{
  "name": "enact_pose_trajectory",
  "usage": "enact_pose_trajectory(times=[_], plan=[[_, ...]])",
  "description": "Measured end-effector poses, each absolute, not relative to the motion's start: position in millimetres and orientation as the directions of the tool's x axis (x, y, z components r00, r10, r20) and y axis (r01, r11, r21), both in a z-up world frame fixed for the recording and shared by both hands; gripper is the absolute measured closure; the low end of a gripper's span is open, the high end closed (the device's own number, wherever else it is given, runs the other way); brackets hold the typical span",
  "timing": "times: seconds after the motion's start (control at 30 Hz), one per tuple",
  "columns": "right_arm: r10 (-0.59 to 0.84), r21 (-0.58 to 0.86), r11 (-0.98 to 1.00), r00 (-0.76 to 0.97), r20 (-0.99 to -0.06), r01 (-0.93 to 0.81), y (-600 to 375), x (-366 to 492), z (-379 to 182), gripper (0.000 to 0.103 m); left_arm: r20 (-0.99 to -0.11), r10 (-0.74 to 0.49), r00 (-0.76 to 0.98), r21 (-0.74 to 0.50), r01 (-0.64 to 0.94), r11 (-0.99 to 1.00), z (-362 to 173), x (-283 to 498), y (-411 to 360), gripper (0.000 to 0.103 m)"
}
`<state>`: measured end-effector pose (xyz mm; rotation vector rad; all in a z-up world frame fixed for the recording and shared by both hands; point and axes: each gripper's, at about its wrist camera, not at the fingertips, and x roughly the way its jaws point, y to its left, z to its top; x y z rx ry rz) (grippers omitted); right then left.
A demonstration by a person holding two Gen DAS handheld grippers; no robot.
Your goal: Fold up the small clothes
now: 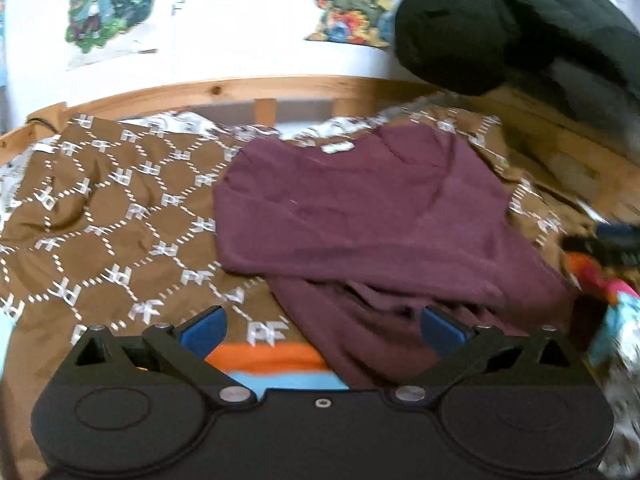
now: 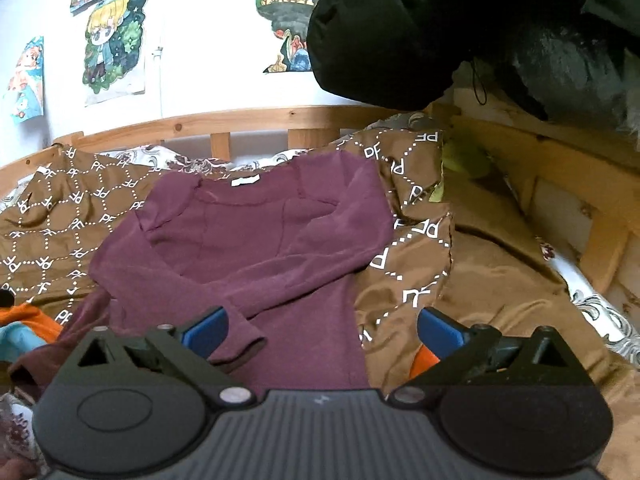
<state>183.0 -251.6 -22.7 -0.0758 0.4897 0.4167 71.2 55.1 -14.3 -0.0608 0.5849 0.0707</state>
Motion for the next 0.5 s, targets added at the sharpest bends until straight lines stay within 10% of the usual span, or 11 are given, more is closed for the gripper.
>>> enact_pose_trajectory(times=[0.33,0.5], plan=[[0.327,-0.170,0.861,0.778,-0.537,-0.479,-256.3,119.5,-27.7,0.000,-0.595,-0.095,0.798,0.063,0.165,0.984,-46.0,52.9,9.6,0.001],[0.310,-0.159,0.868,0.764,-0.566,-0.470,-261.1,110.9,-38.8,0.000,-0.652,0.020,0.758,0.163,0.114,0.980,-66.5,78.4,-14.0,0.002]])
